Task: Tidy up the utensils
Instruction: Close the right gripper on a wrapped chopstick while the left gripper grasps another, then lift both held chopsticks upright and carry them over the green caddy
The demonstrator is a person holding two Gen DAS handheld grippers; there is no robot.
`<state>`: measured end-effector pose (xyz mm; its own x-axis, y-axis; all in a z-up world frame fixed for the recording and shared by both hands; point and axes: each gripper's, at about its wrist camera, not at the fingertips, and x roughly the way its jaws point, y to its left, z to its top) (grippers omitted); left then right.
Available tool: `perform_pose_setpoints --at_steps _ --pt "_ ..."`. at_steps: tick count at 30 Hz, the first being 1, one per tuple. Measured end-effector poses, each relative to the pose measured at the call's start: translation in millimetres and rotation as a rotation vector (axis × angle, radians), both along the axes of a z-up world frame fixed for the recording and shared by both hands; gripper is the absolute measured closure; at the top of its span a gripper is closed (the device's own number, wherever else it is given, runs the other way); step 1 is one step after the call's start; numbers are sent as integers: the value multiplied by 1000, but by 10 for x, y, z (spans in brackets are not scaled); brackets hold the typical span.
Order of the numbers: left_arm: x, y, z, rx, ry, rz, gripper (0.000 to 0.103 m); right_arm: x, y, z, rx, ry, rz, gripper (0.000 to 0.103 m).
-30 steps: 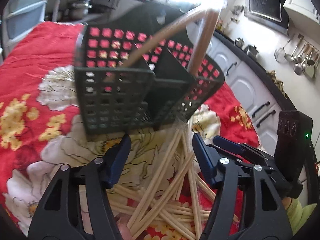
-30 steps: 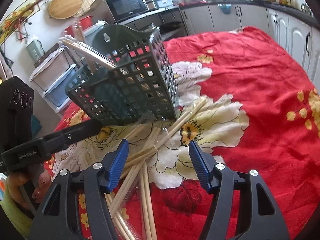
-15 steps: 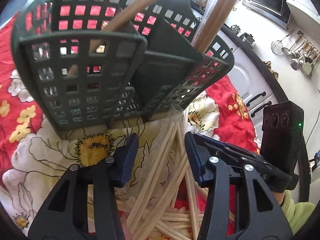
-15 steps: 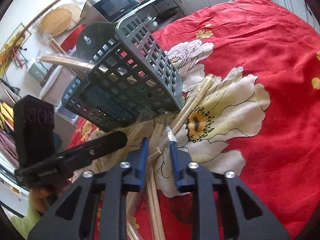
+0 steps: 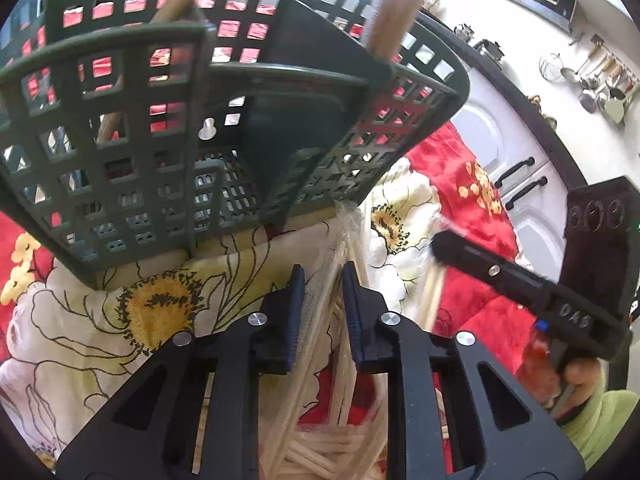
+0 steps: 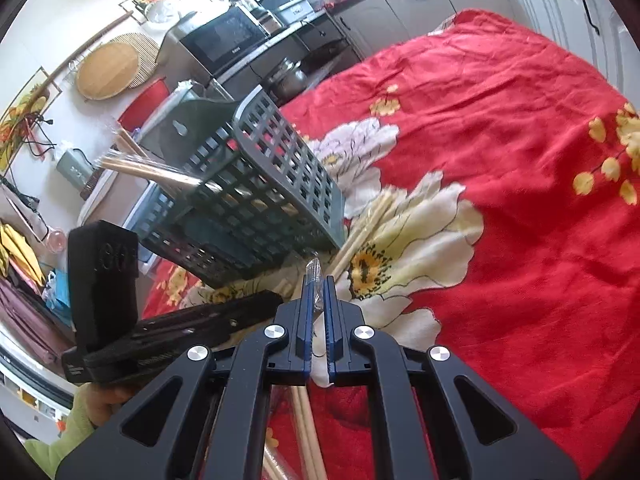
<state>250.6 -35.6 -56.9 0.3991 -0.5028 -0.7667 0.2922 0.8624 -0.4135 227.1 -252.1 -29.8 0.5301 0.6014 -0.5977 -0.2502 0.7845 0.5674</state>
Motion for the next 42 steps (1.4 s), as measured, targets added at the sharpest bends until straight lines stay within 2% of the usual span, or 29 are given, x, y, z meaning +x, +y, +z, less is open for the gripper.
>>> perform_pose_setpoints --at_steps 4,13,22,33,42 --pt "-24 3 51 16 -13 -4 100 -41 -6 105 8 -30 1 98" --pt "-240 205 311 -53 -81 22 100 -168 9 342 37 -89 21 98" --pt "-512 538 653 -120 -206 138 100 -381 83 645 32 -196 51 99" --pt "-883 900 954 -186 -336 284 100 -586 267 878 7 -293 105 99" --pt "-1145 1084 1183 -180 -436 381 100 -663 432 1062 15 -348 158 99"
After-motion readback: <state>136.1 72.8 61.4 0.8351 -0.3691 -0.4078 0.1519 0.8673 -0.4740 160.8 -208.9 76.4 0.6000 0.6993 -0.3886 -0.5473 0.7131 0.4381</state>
